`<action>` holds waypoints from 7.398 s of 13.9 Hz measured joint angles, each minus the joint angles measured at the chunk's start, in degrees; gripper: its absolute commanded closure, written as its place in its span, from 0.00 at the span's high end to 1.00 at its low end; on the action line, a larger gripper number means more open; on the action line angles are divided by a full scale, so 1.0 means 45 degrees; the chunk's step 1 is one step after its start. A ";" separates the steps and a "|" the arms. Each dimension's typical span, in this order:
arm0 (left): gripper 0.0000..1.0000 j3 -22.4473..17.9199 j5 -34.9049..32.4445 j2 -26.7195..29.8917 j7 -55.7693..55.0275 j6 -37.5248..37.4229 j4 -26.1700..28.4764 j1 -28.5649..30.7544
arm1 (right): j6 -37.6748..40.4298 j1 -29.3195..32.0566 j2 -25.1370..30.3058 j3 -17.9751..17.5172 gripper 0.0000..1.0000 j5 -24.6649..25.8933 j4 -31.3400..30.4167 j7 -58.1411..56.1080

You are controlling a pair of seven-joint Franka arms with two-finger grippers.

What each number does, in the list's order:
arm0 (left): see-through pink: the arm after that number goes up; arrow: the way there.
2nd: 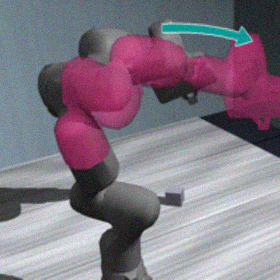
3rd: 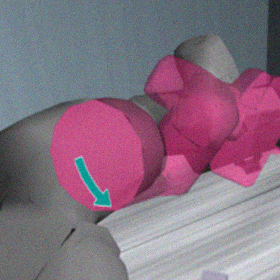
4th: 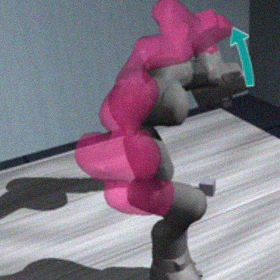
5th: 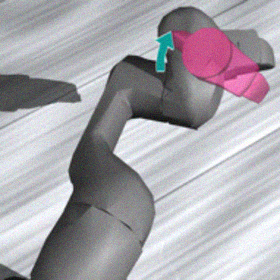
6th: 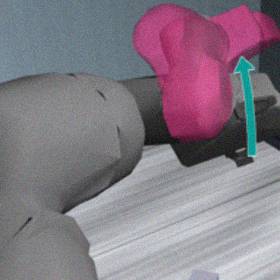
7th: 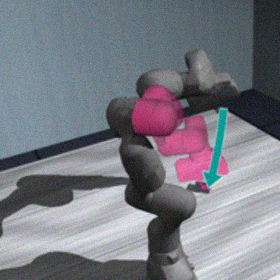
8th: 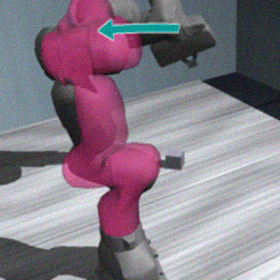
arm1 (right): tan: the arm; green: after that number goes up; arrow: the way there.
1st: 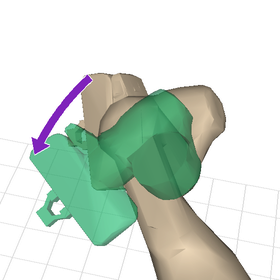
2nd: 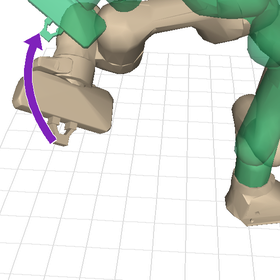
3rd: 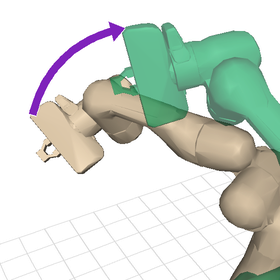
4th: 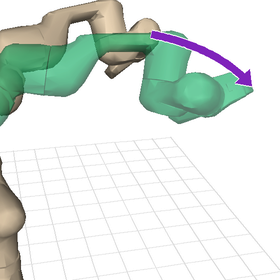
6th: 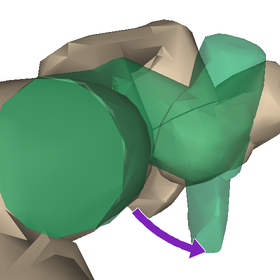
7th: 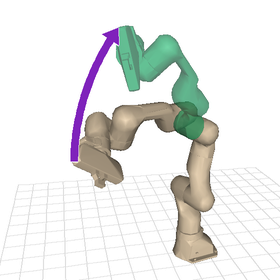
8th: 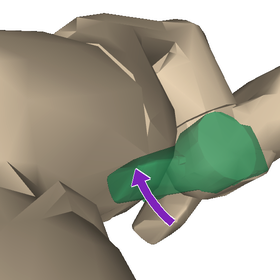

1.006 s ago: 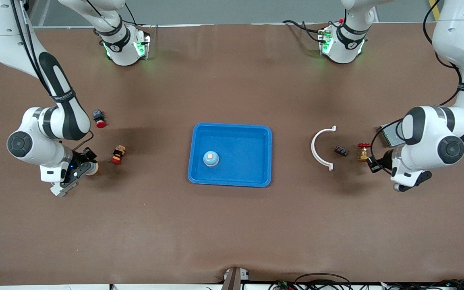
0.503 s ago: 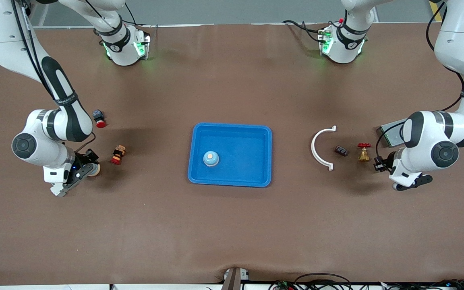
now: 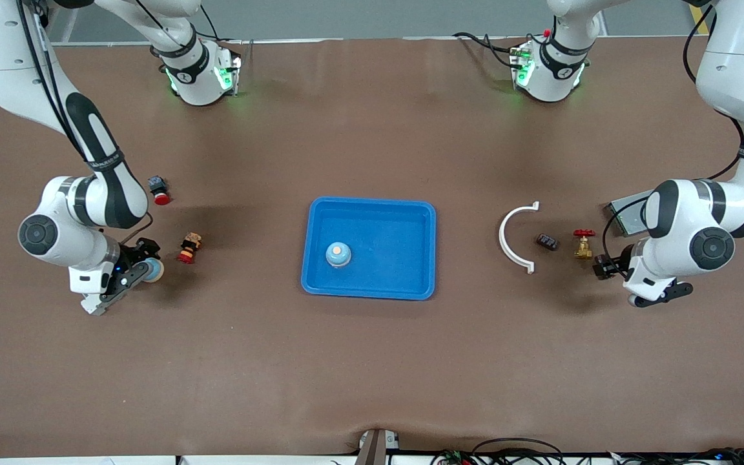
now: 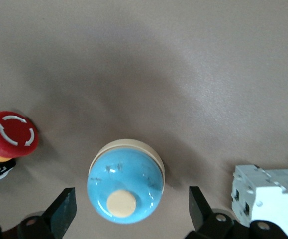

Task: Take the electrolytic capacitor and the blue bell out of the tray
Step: 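Lower the capacitor by the valve while the right gripper lowers the button, then withdraw the left gripper while the right gripper reaches back to the tray, then lower the right gripper onto the second blue button and grasp it, then lift the blue button and carry it toward the white breaker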

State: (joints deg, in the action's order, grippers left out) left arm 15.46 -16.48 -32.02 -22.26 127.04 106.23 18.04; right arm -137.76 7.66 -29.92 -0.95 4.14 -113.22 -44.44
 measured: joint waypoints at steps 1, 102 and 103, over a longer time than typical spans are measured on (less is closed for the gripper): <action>1.00 0.0048 0.0000 0.0163 0.0000 -0.0004 -0.0049 -0.0005 | 0.0609 0.0000 0.0193 -0.0030 1.00 -0.0176 0.0171 0.0222; 1.00 -0.2524 0.3189 0.7383 0.3951 -1.0213 -0.4473 -0.3989 | 0.5490 -0.3521 0.0315 -0.0216 0.00 -0.1172 0.4277 0.6656; 1.00 -0.2524 0.3189 0.7383 0.3951 -1.0212 -0.4441 -0.3989 | 0.5288 -0.3536 0.0100 -0.0251 0.00 -0.1172 0.4191 0.6656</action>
State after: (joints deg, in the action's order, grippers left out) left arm 4.11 -2.13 1.20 -4.48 81.08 86.25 0.08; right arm -113.96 -8.25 -29.47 -2.08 -1.14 -94.36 -14.49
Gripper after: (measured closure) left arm 0.000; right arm 0.335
